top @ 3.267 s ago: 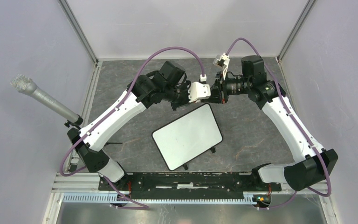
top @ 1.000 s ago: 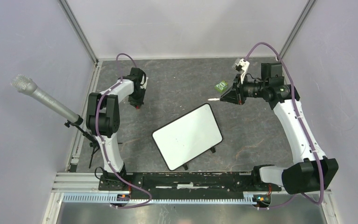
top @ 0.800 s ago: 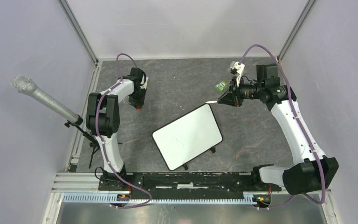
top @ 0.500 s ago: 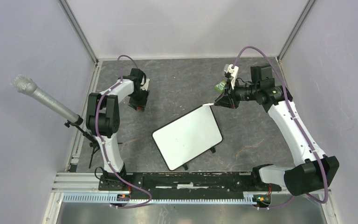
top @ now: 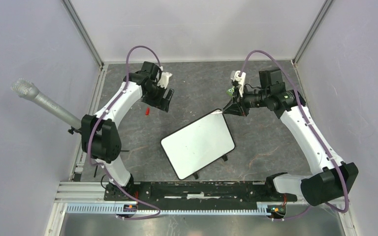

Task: Write a sentence on the whiteboard
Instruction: Place the pen cap at the center of the board, then hold the whiteboard on the whiteboard stand.

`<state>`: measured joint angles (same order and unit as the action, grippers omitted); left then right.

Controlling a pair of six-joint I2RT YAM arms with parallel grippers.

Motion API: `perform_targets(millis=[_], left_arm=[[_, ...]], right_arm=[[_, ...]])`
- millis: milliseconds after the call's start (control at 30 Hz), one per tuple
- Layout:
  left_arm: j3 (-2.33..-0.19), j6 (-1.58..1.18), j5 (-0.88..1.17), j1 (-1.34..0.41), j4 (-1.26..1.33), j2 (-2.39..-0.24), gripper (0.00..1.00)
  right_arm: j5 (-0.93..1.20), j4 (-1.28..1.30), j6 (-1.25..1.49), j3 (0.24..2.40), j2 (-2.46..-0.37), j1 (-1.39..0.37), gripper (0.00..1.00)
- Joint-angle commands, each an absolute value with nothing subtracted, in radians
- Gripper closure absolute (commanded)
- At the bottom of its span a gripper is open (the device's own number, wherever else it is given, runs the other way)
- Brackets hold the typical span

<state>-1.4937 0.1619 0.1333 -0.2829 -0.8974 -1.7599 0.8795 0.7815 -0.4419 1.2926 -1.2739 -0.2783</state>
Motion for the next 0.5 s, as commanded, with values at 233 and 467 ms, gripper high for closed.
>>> perform_targets(millis=[233, 467], left_arm=[[-1.561, 0.260, 0.547, -0.310, -1.078, -1.548, 0.08], [-1.502, 0.332, 0.742, -0.310, -1.182, -1.481, 0.11]], right_arm=[[0.871, 0.717, -0.463, 1.211, -1.185, -0.380, 1.00], [0.806, 0.624, -0.438, 1.098, -1.111, -0.483, 1.00]])
